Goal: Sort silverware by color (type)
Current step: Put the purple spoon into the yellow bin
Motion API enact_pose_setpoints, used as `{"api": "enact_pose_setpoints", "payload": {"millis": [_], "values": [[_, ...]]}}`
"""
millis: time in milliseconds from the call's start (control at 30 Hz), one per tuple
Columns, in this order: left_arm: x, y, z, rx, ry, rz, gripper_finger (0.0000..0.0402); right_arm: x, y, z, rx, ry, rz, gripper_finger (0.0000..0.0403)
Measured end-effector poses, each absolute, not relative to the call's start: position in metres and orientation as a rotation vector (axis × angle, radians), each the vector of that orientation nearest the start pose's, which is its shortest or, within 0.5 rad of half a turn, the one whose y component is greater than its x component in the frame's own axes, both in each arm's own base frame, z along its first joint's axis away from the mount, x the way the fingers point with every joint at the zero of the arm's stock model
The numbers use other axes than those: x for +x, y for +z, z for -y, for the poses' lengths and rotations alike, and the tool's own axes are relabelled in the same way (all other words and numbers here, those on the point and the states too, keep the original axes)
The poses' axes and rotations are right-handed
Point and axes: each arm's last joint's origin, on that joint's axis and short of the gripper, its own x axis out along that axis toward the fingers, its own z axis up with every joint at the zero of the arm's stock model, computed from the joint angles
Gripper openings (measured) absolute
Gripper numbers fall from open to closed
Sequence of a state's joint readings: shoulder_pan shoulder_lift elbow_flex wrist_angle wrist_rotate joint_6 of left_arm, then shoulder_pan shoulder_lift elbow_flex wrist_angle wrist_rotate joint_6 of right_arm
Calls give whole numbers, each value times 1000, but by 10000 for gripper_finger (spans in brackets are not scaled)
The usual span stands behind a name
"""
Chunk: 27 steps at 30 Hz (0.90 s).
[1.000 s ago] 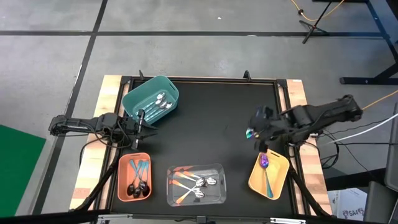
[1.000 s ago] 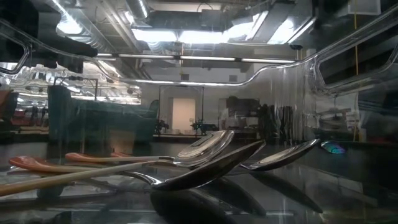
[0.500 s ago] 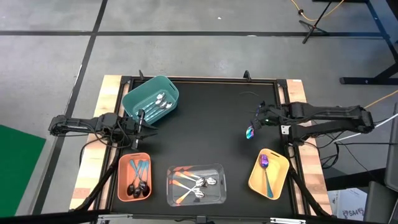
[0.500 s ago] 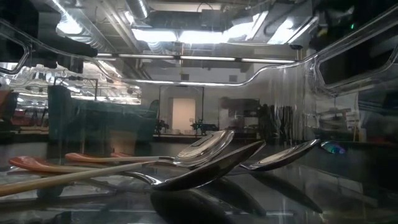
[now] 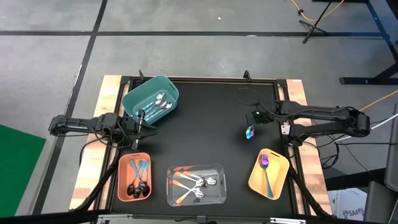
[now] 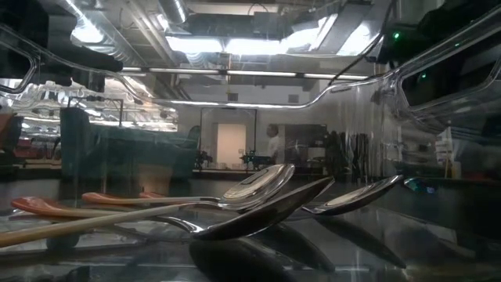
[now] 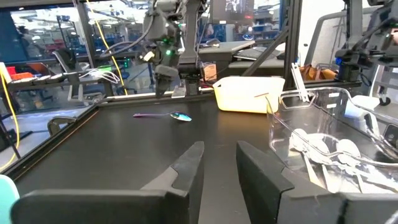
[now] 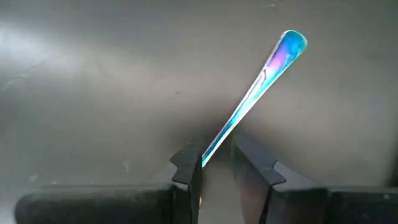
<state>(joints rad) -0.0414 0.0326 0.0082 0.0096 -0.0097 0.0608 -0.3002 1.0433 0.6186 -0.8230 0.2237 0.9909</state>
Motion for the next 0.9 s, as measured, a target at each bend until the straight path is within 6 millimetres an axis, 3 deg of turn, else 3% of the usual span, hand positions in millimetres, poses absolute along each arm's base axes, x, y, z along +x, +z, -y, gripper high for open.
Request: {"api": "enact_pose_setpoints", "payload": {"millis": [300,667,900], "values": [[99,165,4,61,-32,-14,89,158,181,71,925,-1138,-986,76],[99,165,4,61,-32,-14,89,169,162,74,943,-1141,-1092,76],[99,165,4,61,-32,-14,89,180,153,79,951,-1127,-1070,76]]}}
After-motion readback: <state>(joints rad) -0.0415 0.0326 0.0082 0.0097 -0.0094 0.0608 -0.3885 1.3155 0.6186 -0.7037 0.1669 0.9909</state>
